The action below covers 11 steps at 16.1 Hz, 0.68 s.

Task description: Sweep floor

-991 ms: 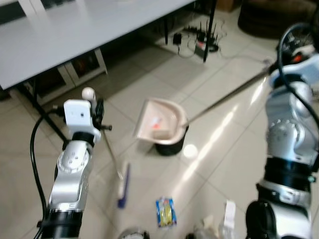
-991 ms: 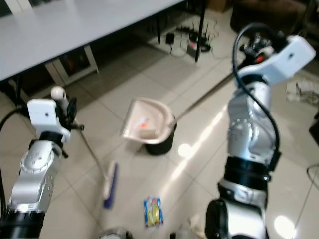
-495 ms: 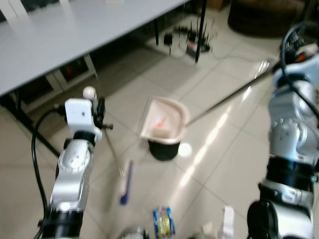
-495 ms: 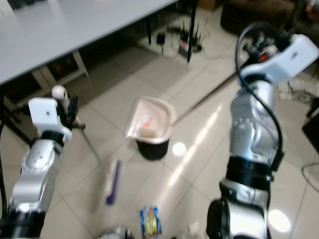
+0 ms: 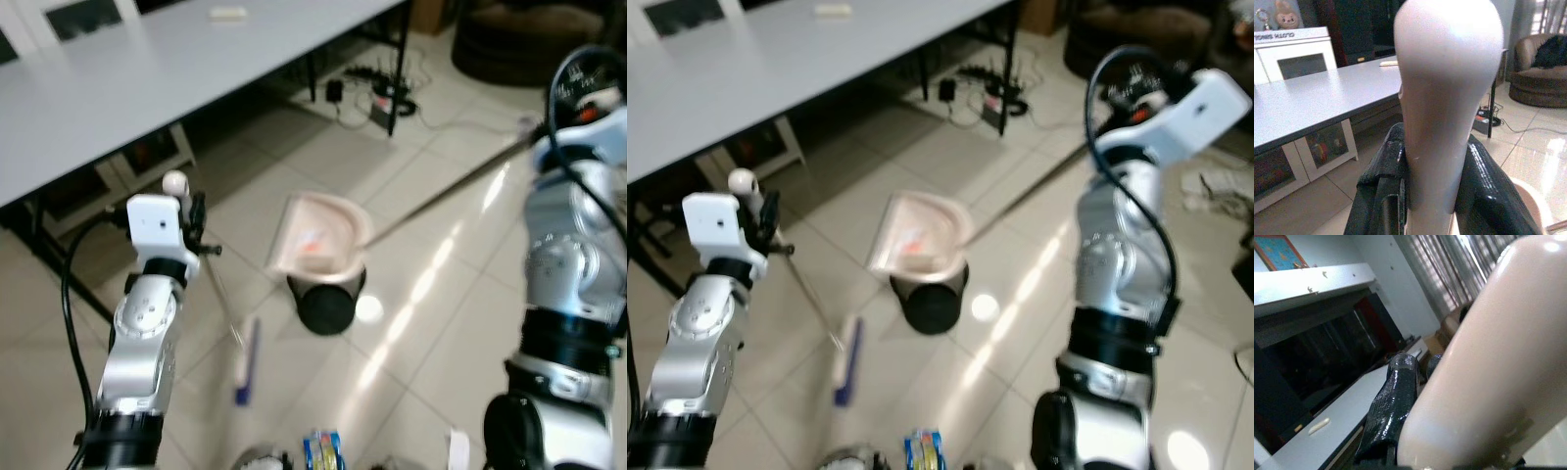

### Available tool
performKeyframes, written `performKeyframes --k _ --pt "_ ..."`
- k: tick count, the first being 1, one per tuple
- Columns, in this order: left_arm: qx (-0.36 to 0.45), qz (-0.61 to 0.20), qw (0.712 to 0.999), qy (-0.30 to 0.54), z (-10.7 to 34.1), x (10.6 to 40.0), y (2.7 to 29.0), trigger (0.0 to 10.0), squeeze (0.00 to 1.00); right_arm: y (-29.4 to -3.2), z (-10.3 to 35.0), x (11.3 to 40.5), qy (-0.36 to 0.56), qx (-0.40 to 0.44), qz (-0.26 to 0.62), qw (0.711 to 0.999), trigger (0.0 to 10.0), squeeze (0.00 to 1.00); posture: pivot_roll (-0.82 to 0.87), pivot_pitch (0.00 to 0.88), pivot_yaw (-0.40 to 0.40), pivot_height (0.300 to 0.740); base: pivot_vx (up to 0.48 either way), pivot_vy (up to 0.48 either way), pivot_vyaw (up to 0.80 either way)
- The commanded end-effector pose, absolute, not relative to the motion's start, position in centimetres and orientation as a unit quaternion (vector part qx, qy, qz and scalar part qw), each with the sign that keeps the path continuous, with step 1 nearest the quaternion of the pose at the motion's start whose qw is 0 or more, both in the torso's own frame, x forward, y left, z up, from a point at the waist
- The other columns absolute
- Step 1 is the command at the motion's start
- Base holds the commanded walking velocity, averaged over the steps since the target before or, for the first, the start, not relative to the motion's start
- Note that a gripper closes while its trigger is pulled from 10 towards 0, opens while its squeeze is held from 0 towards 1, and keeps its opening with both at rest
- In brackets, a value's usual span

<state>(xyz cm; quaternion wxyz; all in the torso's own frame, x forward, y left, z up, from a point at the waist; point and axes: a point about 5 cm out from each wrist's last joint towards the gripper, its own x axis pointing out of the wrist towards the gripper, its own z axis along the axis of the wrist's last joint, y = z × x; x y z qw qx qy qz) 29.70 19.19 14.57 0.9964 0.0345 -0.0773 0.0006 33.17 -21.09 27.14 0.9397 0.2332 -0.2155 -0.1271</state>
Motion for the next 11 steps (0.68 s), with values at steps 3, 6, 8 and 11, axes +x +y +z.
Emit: performKeyframes --k 3,6,8,11 --pt "0.054 0.008 0.994 -0.091 15.36 29.69 19.95 10.0 0.00 -19.90 28.19 33.01 -0.240 0.254 -0.105 0.931 10.0 0.00 0.04 0.086 0.061 0.740 0.258 0.000 0.00" --pt "0.059 0.006 0.995 -0.084 15.11 29.68 19.82 10.0 0.00 -19.93 28.01 33.03 -0.237 0.240 -0.109 0.935 10.0 0.00 0.04 0.087 0.059 0.740 0.000 0.000 0.00" --pt "0.059 0.006 0.995 -0.084 15.09 29.66 19.82 10.0 0.00 -19.89 28.05 32.97 -0.243 0.228 -0.110 0.936 10.0 0.00 0.03 0.085 0.062 0.740 0.000 0.000 0.00" --pt "0.060 0.004 0.995 -0.082 14.98 29.62 19.75 10.0 0.00 -19.84 28.02 32.77 -0.258 0.189 -0.105 0.942 10.0 0.00 0.03 0.084 0.065 0.740 0.000 0.000 0.00"
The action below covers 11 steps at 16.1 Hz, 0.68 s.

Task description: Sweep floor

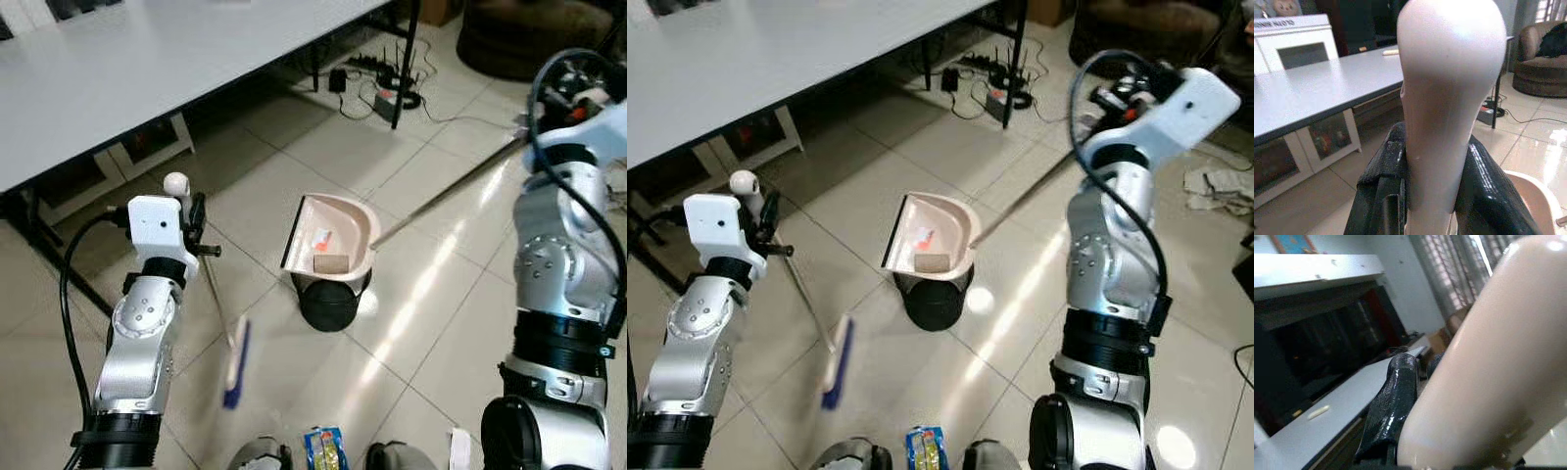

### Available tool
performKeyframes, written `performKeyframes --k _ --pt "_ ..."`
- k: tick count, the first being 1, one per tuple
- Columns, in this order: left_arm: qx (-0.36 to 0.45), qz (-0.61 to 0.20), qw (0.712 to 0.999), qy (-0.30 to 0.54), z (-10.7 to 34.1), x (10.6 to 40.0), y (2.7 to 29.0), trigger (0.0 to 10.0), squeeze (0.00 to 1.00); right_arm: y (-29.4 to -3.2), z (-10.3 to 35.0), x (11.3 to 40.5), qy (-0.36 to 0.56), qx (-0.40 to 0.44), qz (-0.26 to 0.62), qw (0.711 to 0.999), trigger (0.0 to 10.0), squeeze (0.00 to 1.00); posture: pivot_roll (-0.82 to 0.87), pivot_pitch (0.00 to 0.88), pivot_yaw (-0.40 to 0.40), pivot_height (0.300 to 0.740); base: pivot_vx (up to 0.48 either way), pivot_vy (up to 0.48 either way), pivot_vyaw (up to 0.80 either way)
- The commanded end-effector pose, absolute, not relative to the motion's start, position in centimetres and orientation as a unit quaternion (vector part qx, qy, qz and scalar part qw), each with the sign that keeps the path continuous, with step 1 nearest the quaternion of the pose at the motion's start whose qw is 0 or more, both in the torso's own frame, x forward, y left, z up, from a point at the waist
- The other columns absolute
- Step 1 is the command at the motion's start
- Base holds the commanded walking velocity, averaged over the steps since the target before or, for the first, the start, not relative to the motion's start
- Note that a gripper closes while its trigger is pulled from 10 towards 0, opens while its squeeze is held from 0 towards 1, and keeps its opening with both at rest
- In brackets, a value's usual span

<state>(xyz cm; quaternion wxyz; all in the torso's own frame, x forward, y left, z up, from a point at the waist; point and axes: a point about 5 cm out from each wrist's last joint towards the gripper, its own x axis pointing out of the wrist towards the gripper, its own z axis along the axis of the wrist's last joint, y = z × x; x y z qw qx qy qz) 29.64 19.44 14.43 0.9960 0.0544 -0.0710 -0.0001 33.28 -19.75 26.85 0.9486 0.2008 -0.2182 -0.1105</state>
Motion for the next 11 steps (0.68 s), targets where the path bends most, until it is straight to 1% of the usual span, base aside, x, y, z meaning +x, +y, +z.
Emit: performKeyframes --k 1,3,6,9,11 --pt "0.060 0.003 0.995 -0.082 15.0 29.6 19.7 10.0 0.00 -19.8 28.0 32.8 -0.259 0.183 -0.104 0.943 10.0 0.00 0.03 0.084 0.065 0.740 0.000 0.000 0.00" --pt "0.060 0.001 0.995 -0.081 14.9 29.6 19.7 10.0 0.00 -19.4 28.1 32.8 -0.268 0.140 -0.093 0.949 10.0 0.00 0.03 0.081 0.068 0.740 0.000 0.000 0.00" --pt "0.060 -0.002 0.995 -0.081 14.9 29.7 19.5 10.0 0.00 -17.7 28.1 33.3 -0.289 0.079 -0.049 0.953 10.0 0.00 0.03 0.081 0.070 0.740 0.000 0.000 0.00" --pt "0.061 -0.001 0.995 -0.081 15.0 29.7 19.6 10.0 0.00 -16.1 27.9 33.8 -0.310 0.046 -0.004 0.950 10.0 0.00 0.03 0.086 0.068 0.740 0.000 0.000 0.00" --pt "0.062 0.001 0.995 -0.082 15.1 29.7 19.7 10.0 0.00 -13.8 27.8 34.1 -0.336 0.011 0.054 0.940 10.0 0.00 0.04 0.092 0.070 0.740 0.000 0.000 0.00"
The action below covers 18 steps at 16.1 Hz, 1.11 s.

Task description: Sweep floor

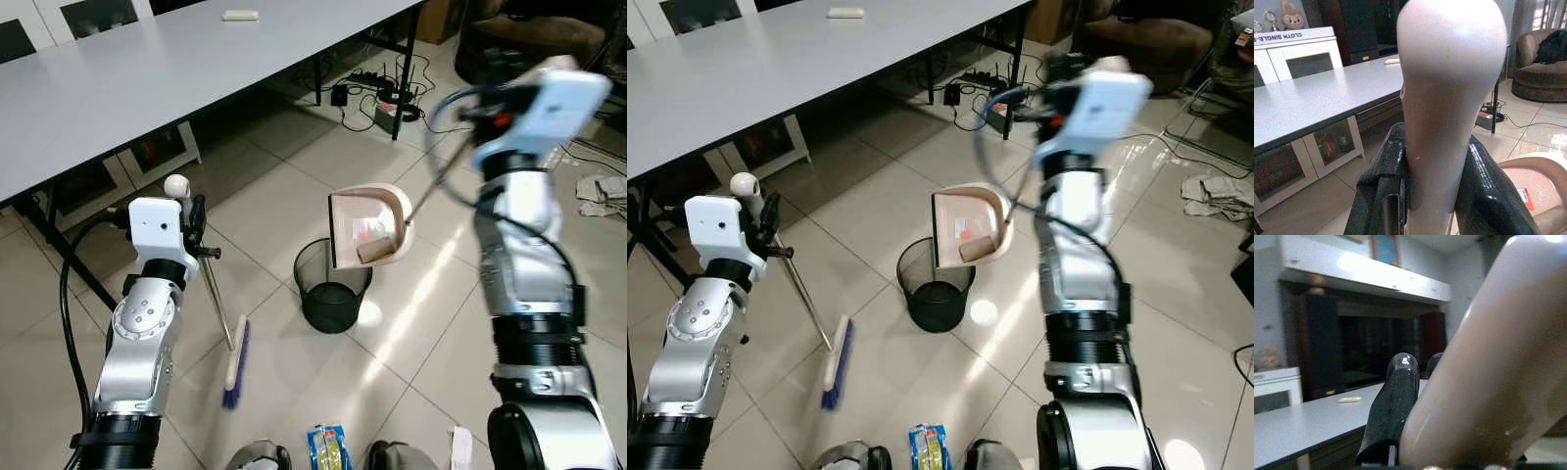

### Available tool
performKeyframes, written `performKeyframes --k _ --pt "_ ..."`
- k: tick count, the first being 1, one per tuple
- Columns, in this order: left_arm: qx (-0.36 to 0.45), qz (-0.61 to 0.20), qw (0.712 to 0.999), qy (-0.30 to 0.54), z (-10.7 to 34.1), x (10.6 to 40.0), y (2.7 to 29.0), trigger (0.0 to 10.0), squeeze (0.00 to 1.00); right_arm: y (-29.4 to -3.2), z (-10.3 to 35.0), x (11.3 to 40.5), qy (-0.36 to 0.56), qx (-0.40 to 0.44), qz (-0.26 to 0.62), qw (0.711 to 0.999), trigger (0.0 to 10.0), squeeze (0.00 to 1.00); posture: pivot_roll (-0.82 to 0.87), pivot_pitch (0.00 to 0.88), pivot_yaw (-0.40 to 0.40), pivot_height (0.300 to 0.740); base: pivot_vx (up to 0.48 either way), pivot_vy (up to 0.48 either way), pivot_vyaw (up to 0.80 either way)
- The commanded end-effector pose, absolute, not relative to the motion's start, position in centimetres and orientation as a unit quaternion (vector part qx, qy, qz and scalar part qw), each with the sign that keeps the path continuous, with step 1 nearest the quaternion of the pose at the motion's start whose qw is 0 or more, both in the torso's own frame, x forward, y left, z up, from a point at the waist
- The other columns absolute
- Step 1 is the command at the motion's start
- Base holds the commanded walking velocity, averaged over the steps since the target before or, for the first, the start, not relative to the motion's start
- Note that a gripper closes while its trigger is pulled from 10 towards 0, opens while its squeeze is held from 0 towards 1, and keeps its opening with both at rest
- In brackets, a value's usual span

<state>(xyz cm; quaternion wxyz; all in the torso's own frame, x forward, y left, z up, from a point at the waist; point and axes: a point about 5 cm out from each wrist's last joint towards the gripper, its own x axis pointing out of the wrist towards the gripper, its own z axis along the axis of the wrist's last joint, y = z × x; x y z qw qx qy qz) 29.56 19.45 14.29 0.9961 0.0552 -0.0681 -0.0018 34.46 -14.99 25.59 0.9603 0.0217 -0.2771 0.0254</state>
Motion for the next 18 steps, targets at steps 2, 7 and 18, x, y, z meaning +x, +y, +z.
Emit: performKeyframes --k 2,7,18 --pt "0.063 0.000 0.995 -0.082 15.1 29.7 19.7 10.0 0.00 -12.5 27.5 34.1 -0.348 -0.013 0.081 0.934 10.0 0.00 0.04 0.092 0.070 0.740 0.000 0.000 0.00" --pt "0.067 -0.001 0.994 -0.084 15.3 29.7 19.8 10.0 0.00 -8.9 26.4 34.2 -0.382 -0.083 0.159 0.907 10.0 0.00 0.06 0.099 0.072 0.740 0.000 0.000 0.00" --pt "0.071 -0.009 0.994 -0.086 15.6 30.1 19.6 10.0 0.00 -8.9 26.4 32.9 -0.429 -0.175 0.180 0.868 10.0 0.00 0.06 0.094 0.086 0.740 0.000 0.000 0.00"
